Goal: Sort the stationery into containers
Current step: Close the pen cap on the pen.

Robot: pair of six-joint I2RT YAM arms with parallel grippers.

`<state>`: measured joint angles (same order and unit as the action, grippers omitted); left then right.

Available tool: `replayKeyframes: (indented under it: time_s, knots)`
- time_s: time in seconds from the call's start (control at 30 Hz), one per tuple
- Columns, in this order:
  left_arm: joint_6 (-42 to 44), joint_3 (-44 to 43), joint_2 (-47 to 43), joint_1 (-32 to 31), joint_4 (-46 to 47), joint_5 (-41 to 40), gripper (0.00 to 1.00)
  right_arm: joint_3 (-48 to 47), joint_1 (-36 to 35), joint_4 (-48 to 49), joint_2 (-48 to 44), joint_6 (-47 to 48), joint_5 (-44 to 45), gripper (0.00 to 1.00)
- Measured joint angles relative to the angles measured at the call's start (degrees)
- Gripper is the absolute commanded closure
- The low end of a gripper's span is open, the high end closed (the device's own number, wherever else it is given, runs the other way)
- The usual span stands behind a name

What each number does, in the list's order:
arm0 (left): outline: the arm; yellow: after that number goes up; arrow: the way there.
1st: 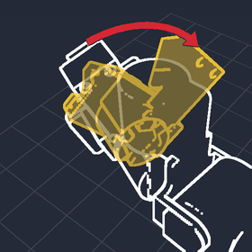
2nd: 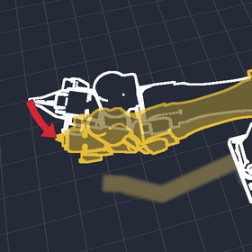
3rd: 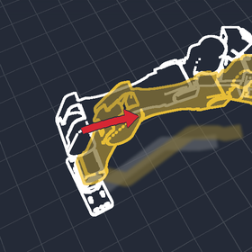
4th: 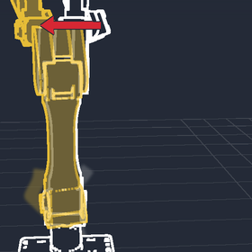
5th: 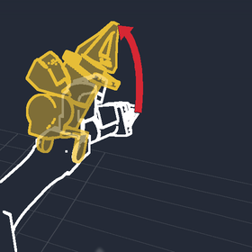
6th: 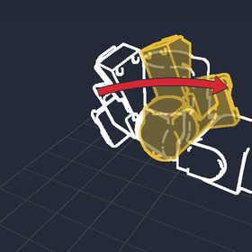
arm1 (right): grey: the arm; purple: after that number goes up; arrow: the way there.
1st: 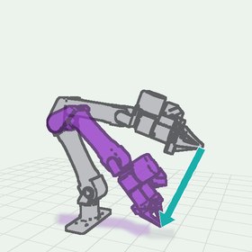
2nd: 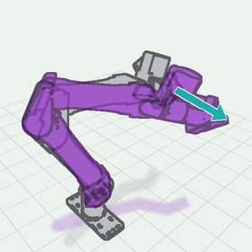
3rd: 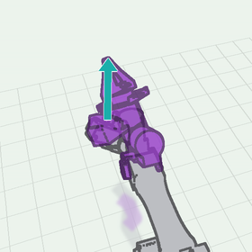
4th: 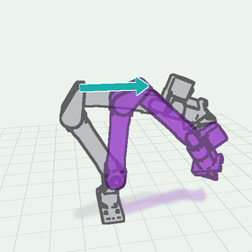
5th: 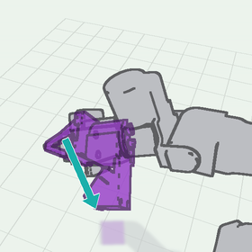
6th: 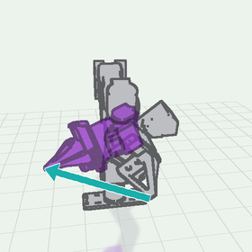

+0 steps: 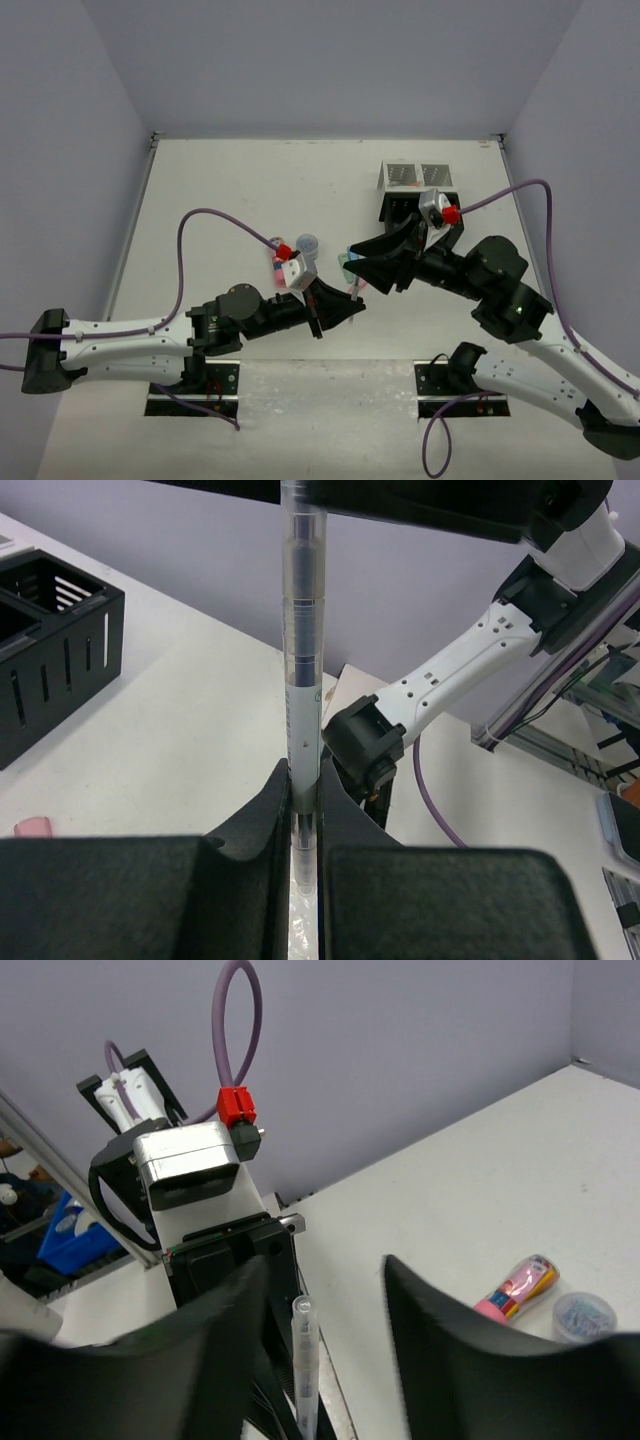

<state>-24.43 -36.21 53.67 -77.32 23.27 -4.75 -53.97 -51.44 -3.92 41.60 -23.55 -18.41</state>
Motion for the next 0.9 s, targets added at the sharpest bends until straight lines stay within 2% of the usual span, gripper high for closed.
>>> replayKeyframes:
  time_s: [0.13,0.2,0.27,0.37,0.63,0.9]
  knots:
    - [0.05,0.0,0.15,0.0,0.0,0.04,1.0,-0.36,0.02,-1.49,0.35,0.44,-0.05,0.62]
    - [0.06,0.0,0.34,0.0,-0.03,0.04,1.0,-0.36,0.01,-2.12,0.38,0.47,-0.09,0.72]
    - [0.05,0.0,0.56,0.0,-0.13,-0.06,1.0,-0.36,0.0,-2.59,0.4,0.34,-0.36,0.87]
    - [0.09,0.0,0.7,0.11,-0.33,-0.42,1.0,-0.31,-0.21,-2.63,0.33,0.42,-0.77,0.99]
    - [1.5,-0.25,0.46,0.09,-3.6,-1.81,1.0,2.31,-0.24,-1.09,-0.33,0.07,-0.79,1.0]
    - [6.5,-5.59,-1.01,0.01,-15.22,-5.0,1.0,7.45,0.08,8.42,-0.75,-1.48,-0.83,1.0]
